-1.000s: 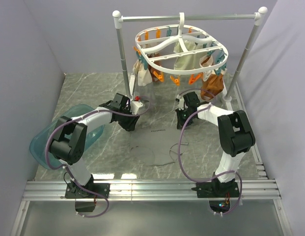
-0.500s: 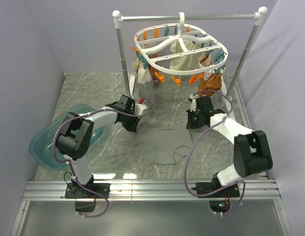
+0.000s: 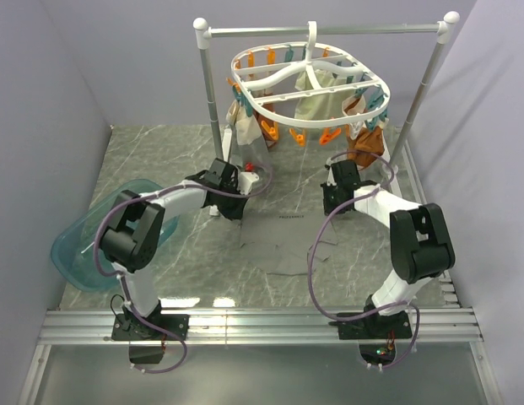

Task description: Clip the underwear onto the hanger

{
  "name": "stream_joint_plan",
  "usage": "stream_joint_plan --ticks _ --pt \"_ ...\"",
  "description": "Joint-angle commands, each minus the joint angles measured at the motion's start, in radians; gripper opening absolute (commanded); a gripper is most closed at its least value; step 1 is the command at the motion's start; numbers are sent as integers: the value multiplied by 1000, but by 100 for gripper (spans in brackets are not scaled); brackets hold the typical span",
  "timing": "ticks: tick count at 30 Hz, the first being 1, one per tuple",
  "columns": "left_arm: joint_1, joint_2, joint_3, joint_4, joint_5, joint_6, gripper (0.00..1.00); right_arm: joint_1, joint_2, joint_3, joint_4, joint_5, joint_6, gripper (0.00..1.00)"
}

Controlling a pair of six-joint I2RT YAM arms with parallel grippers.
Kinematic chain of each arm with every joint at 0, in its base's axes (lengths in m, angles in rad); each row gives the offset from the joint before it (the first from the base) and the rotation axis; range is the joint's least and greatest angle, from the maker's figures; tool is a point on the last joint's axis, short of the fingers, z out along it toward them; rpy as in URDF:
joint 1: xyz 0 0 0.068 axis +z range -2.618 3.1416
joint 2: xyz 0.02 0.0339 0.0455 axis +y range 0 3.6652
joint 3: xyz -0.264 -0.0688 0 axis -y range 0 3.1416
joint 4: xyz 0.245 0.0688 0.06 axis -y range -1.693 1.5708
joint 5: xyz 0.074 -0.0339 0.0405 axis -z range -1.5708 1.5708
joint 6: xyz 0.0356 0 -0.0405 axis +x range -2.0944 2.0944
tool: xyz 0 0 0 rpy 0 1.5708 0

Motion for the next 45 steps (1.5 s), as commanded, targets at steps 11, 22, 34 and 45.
stream_joint_plan --ticks 11,22,34,45 --pt "-139 -259 -147 -70 153 208 29 -24 126 189 -74 -28 -1 2" --pt "-179 -448 -270 -104 217 263 72 -24 -181 0 -89 -284 -41 55" --pt "-179 -948 -420 -80 225 173 99 -17 -507 -145 -233 -496 -64 61" --pt "-178 -931 -122 -12 -235 -429 92 -15 -1054 -144 -194 -291 -101 83"
